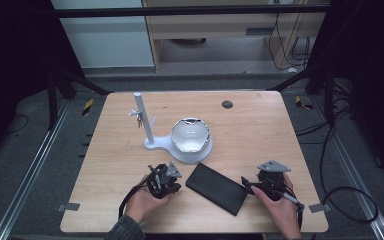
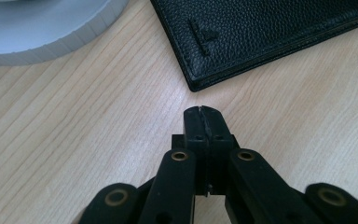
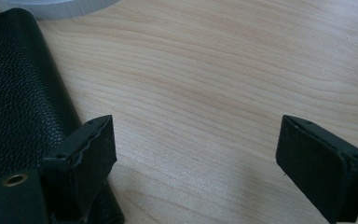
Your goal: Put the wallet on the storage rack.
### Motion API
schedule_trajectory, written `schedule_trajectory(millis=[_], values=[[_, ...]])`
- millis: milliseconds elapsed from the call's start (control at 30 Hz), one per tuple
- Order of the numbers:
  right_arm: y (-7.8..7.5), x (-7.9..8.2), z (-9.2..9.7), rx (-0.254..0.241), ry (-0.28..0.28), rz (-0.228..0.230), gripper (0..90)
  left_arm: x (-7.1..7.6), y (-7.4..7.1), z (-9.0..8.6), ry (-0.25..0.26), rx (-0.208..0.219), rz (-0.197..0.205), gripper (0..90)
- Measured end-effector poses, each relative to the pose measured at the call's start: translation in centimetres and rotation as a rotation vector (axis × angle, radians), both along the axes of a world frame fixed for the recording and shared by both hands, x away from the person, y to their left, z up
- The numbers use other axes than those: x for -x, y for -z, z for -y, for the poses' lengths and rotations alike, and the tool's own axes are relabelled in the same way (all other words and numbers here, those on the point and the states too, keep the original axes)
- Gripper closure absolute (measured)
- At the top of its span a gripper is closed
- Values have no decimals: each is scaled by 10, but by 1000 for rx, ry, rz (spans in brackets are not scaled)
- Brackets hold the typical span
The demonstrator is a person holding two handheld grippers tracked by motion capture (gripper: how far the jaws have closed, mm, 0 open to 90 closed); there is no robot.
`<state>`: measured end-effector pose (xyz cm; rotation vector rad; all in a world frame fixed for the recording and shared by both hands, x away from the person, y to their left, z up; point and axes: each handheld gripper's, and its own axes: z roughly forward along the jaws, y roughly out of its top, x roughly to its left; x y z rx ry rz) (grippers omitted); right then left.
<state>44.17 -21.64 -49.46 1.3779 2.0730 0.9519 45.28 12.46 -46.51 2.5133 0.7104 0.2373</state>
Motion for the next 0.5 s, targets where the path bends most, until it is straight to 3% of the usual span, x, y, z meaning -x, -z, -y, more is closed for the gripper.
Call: schedule_trajectory(millis=[500], values=[[-1,2,-1,4,-7,6,121,-12,9,9,-5,-6,-10,900]])
